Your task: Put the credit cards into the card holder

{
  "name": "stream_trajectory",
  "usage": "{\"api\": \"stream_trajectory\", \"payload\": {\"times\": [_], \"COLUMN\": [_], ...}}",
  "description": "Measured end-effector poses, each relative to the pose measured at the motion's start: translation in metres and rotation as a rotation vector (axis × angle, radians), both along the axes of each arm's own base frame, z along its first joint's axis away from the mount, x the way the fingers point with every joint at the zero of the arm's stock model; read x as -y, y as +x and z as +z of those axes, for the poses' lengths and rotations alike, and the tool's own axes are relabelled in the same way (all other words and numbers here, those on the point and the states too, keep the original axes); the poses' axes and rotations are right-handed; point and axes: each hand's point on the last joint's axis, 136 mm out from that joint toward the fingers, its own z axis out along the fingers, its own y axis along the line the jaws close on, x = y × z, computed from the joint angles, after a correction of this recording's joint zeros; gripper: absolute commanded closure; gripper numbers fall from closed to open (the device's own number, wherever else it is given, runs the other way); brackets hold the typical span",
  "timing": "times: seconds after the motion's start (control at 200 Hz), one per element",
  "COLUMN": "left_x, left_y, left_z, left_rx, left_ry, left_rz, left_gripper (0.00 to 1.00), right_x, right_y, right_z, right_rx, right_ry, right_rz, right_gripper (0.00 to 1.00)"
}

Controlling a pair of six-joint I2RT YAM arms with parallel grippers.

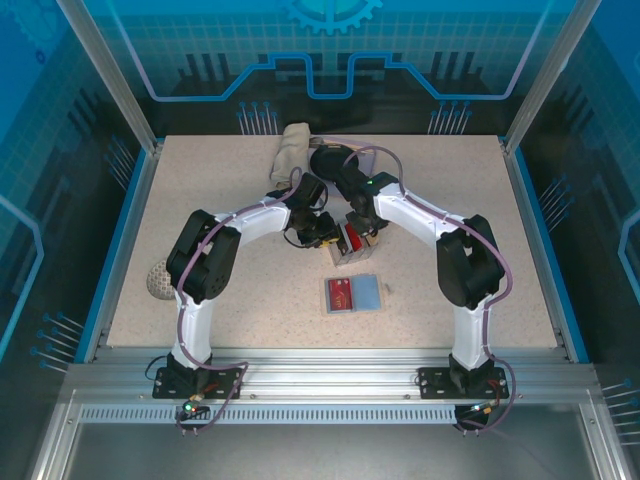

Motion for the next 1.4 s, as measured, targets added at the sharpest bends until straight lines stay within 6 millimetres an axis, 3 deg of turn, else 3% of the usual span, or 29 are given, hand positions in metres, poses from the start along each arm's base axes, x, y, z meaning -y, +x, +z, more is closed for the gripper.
{"api": "stream_trajectory", "payload": {"times": [0.32, 0.875, 1.21, 1.401], "left_x": [0.0, 0.0, 0.0, 0.001], "left_y": [0.0, 0.0, 0.0, 0.0], "left_z": [0.0, 0.0, 0.0, 0.001], "left_rx": [0.001, 0.004, 0.004, 0.004], "left_ry": [0.0, -0.002, -0.003, -0.005], "left_rz": [0.0, 0.0, 0.0, -0.002], "left_gripper": [0.82, 0.82, 0.82, 0.82], "right_x": [0.001, 0.001, 0.004, 0.003], "right_y": [-0.001, -0.001, -0.003, -0.004], "right_z": [-0.002, -0.002, 0.009, 0.01], "right_rx": [-0.004, -0.003, 0.017, 0.016], "right_ry": [-0.002, -0.002, 0.014, 0.031], "right_rz": [0.001, 0.0, -0.011, -0.018], "right_gripper": [0.77, 0.81, 0.81, 0.91]}}
